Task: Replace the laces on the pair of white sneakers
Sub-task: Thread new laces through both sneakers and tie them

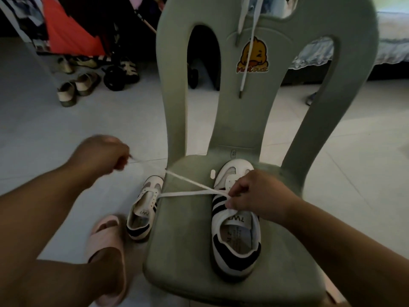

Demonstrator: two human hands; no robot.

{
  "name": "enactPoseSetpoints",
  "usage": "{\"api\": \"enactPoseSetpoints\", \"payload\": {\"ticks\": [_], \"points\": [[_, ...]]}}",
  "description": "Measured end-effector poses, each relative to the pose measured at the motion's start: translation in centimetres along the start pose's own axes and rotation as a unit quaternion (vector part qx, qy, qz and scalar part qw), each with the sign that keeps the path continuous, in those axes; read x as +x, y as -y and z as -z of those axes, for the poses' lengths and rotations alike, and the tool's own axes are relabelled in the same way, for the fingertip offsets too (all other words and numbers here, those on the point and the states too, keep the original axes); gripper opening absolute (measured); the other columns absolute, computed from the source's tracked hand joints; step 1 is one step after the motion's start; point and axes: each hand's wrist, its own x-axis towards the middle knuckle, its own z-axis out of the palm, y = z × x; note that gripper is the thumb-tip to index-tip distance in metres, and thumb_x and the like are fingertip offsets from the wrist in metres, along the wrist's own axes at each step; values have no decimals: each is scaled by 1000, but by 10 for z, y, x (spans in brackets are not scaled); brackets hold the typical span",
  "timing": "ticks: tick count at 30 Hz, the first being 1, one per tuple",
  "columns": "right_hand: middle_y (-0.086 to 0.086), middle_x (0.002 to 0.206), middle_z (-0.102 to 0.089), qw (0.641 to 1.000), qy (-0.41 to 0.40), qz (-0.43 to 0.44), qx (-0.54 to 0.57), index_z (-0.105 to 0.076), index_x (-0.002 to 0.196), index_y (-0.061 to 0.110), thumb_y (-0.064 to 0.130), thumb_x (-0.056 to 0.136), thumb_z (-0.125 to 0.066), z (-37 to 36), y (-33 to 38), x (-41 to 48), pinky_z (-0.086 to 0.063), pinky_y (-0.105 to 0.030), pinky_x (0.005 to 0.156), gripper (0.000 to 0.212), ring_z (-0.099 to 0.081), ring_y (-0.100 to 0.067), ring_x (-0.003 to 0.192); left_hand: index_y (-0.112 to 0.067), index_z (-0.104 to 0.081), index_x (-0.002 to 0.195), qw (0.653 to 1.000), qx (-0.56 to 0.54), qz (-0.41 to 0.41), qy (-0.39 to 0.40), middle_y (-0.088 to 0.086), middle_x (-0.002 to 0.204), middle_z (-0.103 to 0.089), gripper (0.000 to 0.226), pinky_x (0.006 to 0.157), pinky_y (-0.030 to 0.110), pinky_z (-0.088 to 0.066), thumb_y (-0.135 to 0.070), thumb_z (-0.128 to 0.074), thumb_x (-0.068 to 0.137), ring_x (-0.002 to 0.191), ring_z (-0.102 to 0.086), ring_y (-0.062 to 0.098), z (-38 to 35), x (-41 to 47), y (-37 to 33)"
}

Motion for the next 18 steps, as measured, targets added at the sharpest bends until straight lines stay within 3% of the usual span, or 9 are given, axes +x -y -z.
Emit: {"api": "enactPoseSetpoints", "payload": {"ticks": [3, 6, 8, 10, 14, 18], "points": [[12, 92, -63, 1000, -2, 5, -21, -73, 87, 31, 43, 72, -77, -3, -4, 1, -43, -16, 62, 19, -60, -2, 80, -3, -66, 70, 968, 178, -34, 175, 11, 67, -68, 18, 53, 22, -44, -10, -59, 84, 61, -63, 18, -24, -17, -6], [11, 99, -60, 999, -6, 12, -34, -72, 90, 34, 46, 73, -75, -4, -6, 2, -45, -18, 69, 21, -58, -4, 84, -13, -68, 64, 901, 312, -99, 286, 1, 64, -68, 20, 57, 22, -49, -23, -62, 80, 57, -64, 10, -47, -30, -19], [10, 101, -62, 999, -7, 17, -26, -72, 91, 34, 45, 74, -74, -5, -7, 2, -46, -19, 71, 20, -60, -3, 84, -19, -70, 72, 871, 365, -158, 287, -3, 70, -69, 27, 67, 28, -52, -45, -66, 79, 66, -64, 11, -63, -35, -26], [13, 95, -64, 999, -9, 23, -22, -72, 89, 33, 43, 76, -74, -5, -8, 1, -43, -15, 65, 17, -60, 1, 80, -30, -68, 81, 891, 312, -223, 242, -11, 77, -66, 30, 71, 31, -53, -59, -65, 75, 72, -60, 4, -83, -45, -35], [10, 68, -63, 999, -23, 30, -31, -69, 72, 29, 40, 75, -72, -5, -8, 0, -38, -15, 51, 11, -58, -1, 62, -34, -68, 101, 914, 178, -280, 235, -12, 93, -68, 19, 79, 31, -52, -44, -63, 85, 84, -60, 4, -121, -58, -51], [11, 71, -61, 998, -33, 32, -34, -73, 79, 31, 39, 74, -74, -5, -8, -3, -36, -8, 50, 10, -57, 2, 66, -26, -69, 97, 918, 193, -263, 225, -5, 94, -68, 17, 79, 32, -51, -37, -66, 85, 87, -62, 12, -133, -59, -50]]}}
